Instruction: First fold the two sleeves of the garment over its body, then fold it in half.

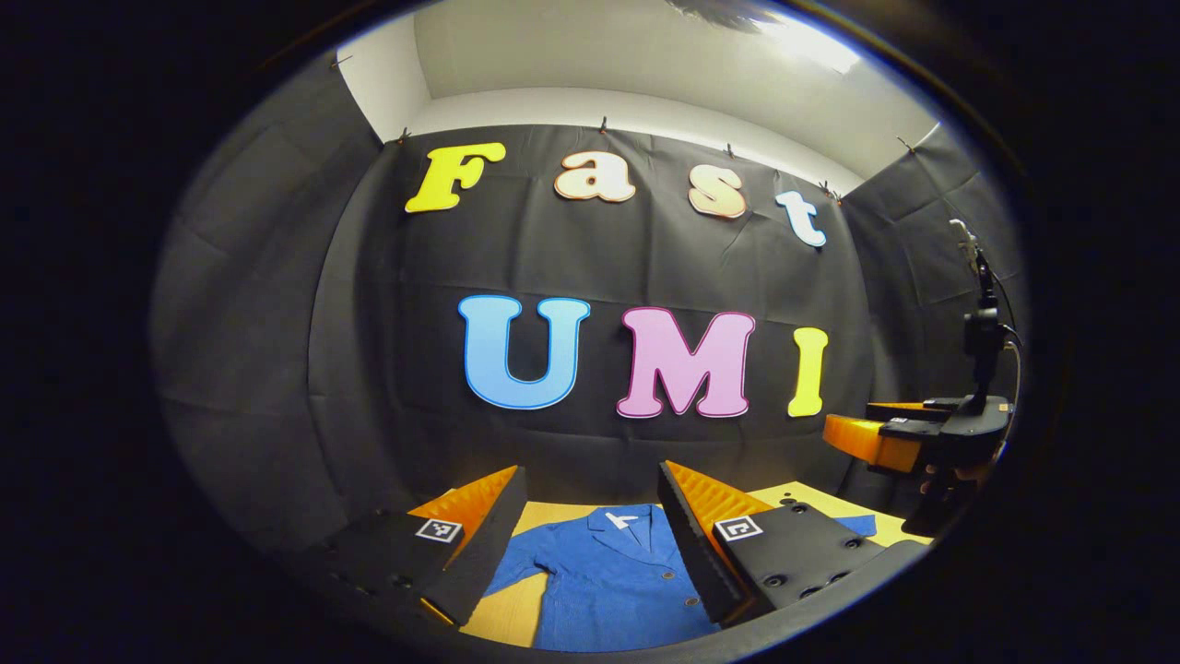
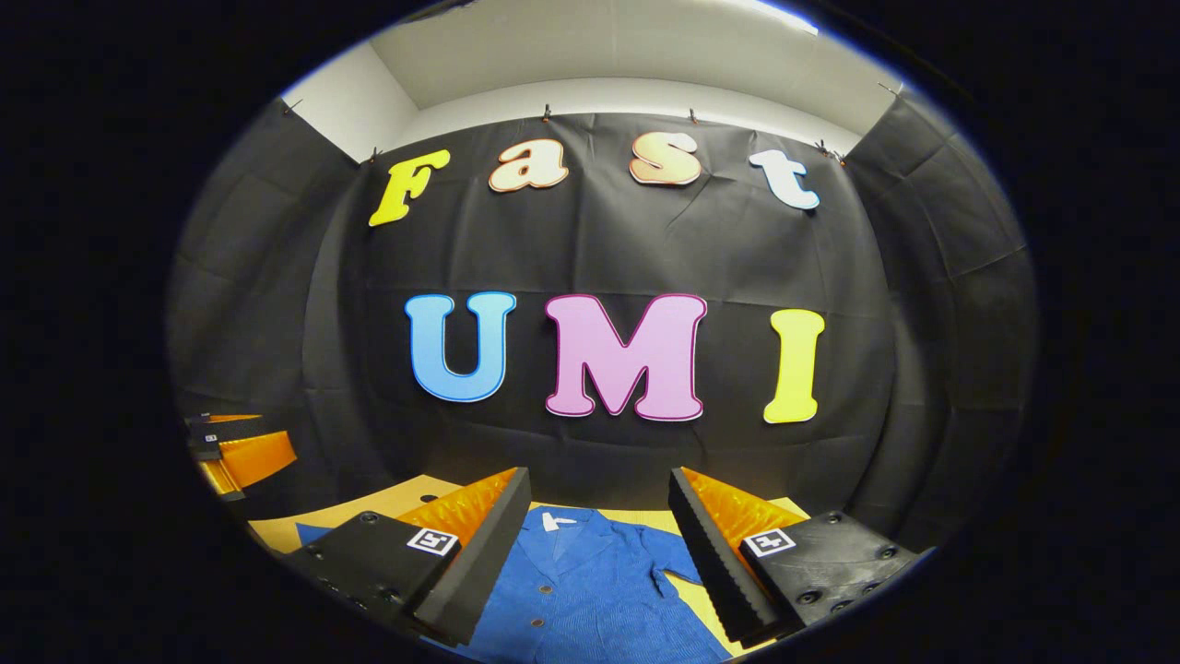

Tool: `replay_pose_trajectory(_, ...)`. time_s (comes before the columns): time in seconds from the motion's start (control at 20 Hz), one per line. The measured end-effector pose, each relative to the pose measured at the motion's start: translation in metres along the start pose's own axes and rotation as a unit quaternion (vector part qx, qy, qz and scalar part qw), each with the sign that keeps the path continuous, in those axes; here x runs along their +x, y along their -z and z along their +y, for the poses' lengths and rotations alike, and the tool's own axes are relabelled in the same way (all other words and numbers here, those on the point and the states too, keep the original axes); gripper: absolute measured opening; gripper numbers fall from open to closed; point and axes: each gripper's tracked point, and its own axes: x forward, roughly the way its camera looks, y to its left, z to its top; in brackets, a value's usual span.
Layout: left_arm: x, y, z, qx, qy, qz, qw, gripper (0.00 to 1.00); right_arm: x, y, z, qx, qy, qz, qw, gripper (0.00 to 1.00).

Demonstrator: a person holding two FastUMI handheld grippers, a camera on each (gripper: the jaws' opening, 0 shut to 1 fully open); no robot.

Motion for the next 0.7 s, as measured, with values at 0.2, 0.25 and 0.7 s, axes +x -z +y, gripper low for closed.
replay_pose_trajectory(0.2,-0.005,0.002,-0.001,-0.002,-0.014,0.003,1.0,0.82,0.045,0.023,-0.016,0.0,0.004,0.031,1.0,0.96)
replay_pose_trajectory(0.25,-0.005,0.003,-0.003,-0.004,-0.017,0.005,1.0,0.82,0.059,0.033,-0.018,0.008,0.002,0.047,0.999,0.96)
replay_pose_trajectory(0.7,0.003,0.012,-0.017,-0.002,-0.054,0.023,0.998,0.82,0.161,0.143,-0.067,0.058,0.031,0.196,0.978,0.96)
